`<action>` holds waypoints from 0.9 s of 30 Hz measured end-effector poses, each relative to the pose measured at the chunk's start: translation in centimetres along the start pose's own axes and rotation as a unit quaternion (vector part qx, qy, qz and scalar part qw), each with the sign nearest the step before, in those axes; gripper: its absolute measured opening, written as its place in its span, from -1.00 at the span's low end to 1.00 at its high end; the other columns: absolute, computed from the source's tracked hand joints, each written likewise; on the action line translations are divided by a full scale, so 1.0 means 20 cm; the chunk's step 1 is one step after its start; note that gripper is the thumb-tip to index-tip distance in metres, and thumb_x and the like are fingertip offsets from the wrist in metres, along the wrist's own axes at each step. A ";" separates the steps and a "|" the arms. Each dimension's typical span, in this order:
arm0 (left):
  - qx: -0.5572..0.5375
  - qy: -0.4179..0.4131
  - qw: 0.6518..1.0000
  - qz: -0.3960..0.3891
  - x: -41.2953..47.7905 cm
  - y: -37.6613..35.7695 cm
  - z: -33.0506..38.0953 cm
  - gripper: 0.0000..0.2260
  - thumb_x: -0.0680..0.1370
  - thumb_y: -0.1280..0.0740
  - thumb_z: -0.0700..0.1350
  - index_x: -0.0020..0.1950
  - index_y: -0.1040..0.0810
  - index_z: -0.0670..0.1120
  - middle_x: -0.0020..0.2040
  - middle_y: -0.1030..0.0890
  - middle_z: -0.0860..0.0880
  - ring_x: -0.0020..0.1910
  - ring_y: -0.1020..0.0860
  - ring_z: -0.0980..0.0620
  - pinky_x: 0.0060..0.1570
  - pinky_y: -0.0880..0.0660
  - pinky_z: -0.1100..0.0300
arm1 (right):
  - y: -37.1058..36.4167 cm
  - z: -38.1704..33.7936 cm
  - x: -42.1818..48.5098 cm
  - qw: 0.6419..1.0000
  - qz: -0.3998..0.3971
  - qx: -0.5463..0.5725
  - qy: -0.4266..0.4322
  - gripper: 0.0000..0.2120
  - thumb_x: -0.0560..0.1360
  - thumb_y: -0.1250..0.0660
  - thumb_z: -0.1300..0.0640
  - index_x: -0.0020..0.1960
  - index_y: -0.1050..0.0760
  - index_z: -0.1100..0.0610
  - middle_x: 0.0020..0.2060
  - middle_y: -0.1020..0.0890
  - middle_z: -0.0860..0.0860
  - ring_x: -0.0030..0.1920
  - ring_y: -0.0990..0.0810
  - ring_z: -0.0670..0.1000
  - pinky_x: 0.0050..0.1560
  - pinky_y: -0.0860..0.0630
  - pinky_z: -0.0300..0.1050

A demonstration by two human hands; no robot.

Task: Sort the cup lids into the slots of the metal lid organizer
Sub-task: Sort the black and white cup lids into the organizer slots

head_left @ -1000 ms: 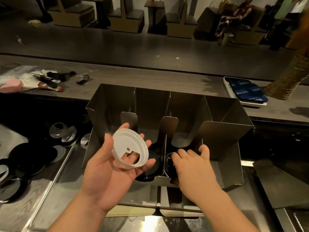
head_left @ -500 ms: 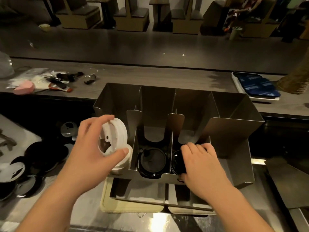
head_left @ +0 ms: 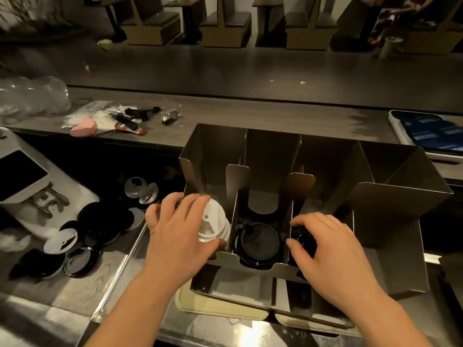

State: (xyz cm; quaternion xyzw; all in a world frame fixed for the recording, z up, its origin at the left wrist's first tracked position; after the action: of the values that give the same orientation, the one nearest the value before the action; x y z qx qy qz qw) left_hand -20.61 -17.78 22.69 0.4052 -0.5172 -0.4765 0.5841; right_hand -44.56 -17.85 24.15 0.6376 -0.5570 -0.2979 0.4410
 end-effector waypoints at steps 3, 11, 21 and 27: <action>0.018 -0.001 1.000 -0.020 0.00 -0.07 -0.01 -0.33 0.24 -0.55 0.29 0.27 -0.48 0.09 0.26 -0.58 0.08 0.42 -0.29 -0.13 0.32 -0.14 -0.17 | -0.04 -0.01 -0.01 1.000 -0.015 -0.001 0.010 -0.72 0.48 -0.43 -0.03 0.18 -0.52 -0.10 0.00 -0.50 -0.29 0.09 -0.50 -0.16 0.17 -0.35 -0.18; 0.032 -0.029 0.998 -0.051 0.01 -0.09 -0.02 -0.39 0.31 -0.40 0.34 0.31 -0.45 0.15 0.24 -0.59 0.15 0.47 -0.27 -0.17 0.41 -0.04 -0.25 | -0.08 -0.02 -0.02 0.999 -0.054 0.001 0.010 -0.68 0.53 -0.35 -0.08 0.27 -0.46 -0.13 0.06 -0.45 -0.31 0.18 -0.47 -0.18 0.23 -0.28 -0.25; 0.001 -0.030 0.987 -0.159 0.05 -0.13 -0.03 -0.37 0.51 -0.26 0.30 0.54 -0.18 0.22 0.51 -0.25 0.21 0.56 -0.03 -0.12 0.51 0.10 -0.20 | -0.11 -0.04 -0.03 0.996 -0.083 0.015 0.008 -0.63 0.55 -0.30 -0.14 0.34 -0.37 -0.17 0.15 -0.41 -0.31 0.23 -0.42 -0.22 0.31 -0.34 -0.22; 0.004 -0.007 0.992 -0.126 0.03 -0.12 -0.02 -0.38 0.47 -0.34 0.30 0.49 -0.26 0.20 0.46 -0.35 0.18 0.52 -0.16 -0.09 0.50 -0.03 -0.21 | -0.13 -0.04 -0.06 0.995 -0.094 0.012 0.012 -0.60 0.55 -0.28 -0.16 0.37 -0.33 -0.20 0.18 -0.41 -0.32 0.23 -0.39 -0.23 0.32 -0.34 -0.22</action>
State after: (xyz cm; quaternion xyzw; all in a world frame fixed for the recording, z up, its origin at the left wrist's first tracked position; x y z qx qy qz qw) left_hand -20.49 -18.97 20.37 0.4661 -0.4677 -0.5471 0.5144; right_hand -43.01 -16.57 22.01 0.6962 -0.4925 -0.3233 0.4101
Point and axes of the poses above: each hand's wrist, its own x-axis towards the middle knuckle, its own y-axis out of the back of the hand, z = x × y, the point moved 10 cm from there along x, towards the middle knuckle
